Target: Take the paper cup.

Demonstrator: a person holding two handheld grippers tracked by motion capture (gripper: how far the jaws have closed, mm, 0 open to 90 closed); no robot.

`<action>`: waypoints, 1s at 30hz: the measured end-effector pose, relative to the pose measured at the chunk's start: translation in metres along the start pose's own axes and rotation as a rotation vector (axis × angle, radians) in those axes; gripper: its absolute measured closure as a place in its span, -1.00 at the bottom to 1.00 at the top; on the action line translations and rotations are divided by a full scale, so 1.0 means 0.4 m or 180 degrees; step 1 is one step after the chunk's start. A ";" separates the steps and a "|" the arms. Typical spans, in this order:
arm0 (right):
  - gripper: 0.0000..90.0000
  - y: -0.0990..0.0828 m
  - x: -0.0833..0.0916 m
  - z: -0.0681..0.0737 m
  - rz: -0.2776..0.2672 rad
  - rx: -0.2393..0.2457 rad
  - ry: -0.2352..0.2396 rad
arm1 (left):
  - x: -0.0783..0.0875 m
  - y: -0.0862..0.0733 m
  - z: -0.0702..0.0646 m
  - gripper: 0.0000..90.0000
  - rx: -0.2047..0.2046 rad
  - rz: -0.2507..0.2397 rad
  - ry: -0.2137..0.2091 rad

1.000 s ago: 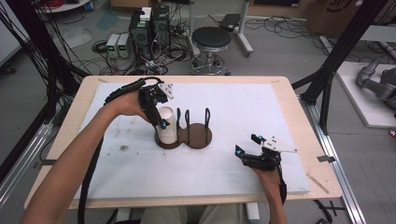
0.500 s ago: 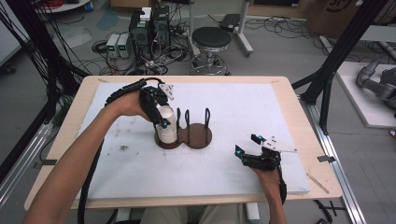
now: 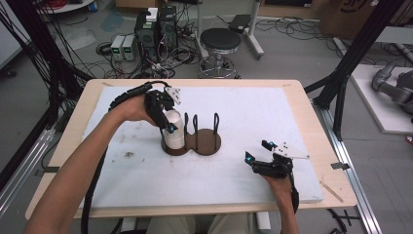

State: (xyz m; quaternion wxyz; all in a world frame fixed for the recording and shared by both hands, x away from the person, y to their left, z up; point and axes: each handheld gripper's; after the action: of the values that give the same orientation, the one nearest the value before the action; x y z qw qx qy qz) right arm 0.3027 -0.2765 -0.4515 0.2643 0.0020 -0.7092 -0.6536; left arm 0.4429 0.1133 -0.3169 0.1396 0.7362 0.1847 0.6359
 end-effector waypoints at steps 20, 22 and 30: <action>-0.65 0.001 -0.002 -0.001 0.0009 0.0019 0.0001 | 0.021 0.003 -0.004 -0.28 0.0046 -0.0087 0.0004; -0.65 0.001 -0.002 0.000 0.0019 0.0016 0.0001 | 0.027 0.005 -0.006 -0.28 0.0044 -0.0083 0.0007; -0.65 0.001 -0.002 0.000 0.0005 0.0017 0.0000 | 0.057 0.024 -0.014 -0.28 0.0009 -0.0081 0.0055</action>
State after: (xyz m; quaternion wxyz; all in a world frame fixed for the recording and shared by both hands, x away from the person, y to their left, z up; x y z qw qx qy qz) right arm 0.3033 -0.2763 -0.4515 0.2648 0.0021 -0.7110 -0.6515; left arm 0.4409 0.1148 -0.2916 0.1450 0.7285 0.1961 0.6401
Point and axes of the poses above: each handheld gripper's, and its own axes: x roughly backward along the jaws, y roughly out of its top, z roughly to its left, and after that the axes turned 14 degrees about -y, right-handed
